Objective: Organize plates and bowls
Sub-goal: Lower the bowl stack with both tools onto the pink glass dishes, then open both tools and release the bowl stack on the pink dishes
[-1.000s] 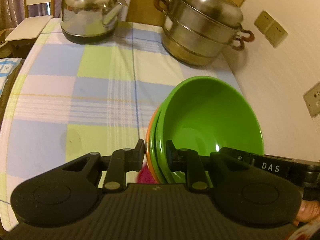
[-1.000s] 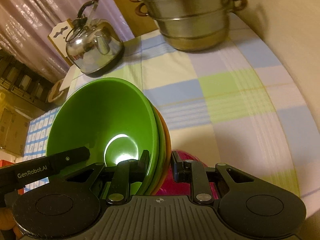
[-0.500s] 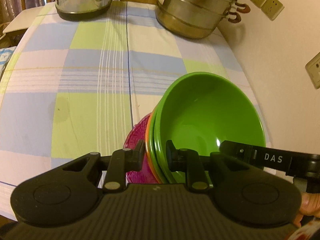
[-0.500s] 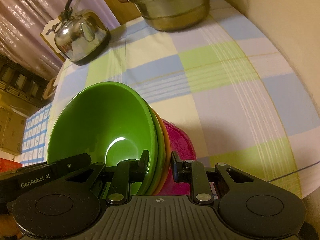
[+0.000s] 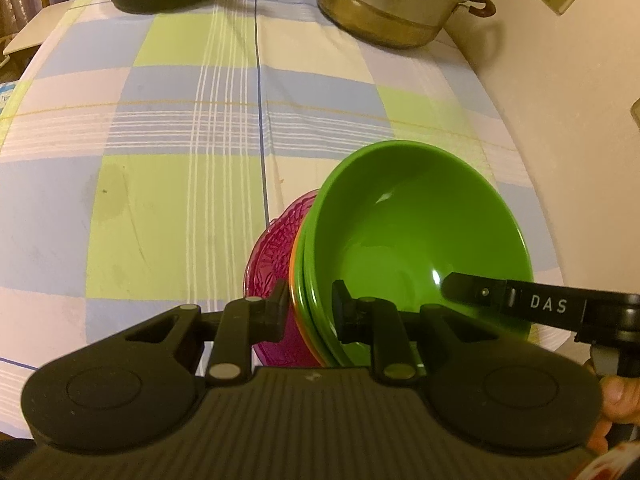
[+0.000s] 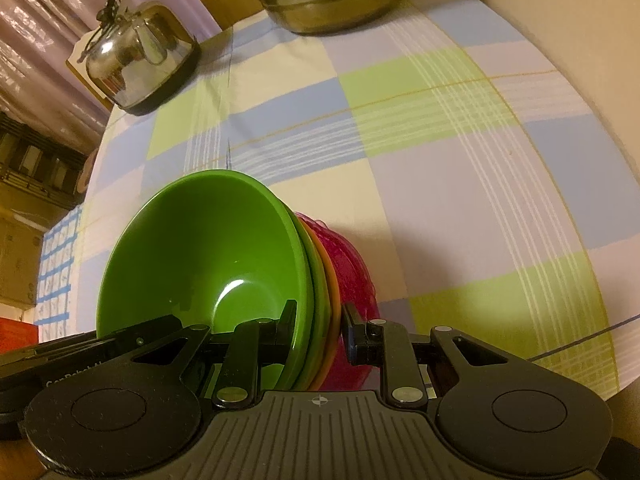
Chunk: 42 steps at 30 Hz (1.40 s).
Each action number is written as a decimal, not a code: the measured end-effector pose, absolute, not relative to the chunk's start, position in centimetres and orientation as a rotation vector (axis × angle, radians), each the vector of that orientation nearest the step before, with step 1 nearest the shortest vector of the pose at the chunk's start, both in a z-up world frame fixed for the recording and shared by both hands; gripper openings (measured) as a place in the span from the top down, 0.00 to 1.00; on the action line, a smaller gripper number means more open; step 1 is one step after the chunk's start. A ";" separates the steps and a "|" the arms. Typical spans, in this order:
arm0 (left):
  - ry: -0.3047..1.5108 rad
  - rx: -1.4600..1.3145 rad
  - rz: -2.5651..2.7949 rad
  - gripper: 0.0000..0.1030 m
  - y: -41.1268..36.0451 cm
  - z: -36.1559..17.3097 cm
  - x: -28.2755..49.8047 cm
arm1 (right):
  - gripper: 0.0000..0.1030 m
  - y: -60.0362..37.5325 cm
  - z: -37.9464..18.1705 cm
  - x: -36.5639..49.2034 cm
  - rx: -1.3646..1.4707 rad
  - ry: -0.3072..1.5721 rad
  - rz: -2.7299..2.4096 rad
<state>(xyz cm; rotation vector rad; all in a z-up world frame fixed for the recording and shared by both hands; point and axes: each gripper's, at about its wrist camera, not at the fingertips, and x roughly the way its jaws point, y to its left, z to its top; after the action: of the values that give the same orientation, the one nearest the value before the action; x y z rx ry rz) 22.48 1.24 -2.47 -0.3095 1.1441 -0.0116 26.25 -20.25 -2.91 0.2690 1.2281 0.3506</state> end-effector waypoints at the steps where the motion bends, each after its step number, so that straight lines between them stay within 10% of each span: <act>1: 1.145 -0.306 -0.012 0.81 1.2 -2.6 22.5 | 0.78 -20.2 -3.1 26.2 0.267 1.229 0.351; 28: 1.118 -0.354 0.006 0.79 1.8 -3.0 22.0 | 0.74 -20.0 -3.9 26.4 0.280 1.228 0.400; 34: 1.074 -0.353 0.006 0.66 1.9 -2.2 21.8 | 0.30 -20.2 -3.5 26.0 0.275 1.190 0.388; 42: 1.030 -0.329 0.020 0.43 1.9 -1.1 21.1 | 0.27 -20.7 -2.7 25.7 0.282 1.152 0.395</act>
<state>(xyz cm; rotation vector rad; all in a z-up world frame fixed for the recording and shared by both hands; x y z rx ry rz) 21.07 1.90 -1.09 -0.3290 1.0304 0.0201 25.67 -20.72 -2.66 0.2817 1.1524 0.3946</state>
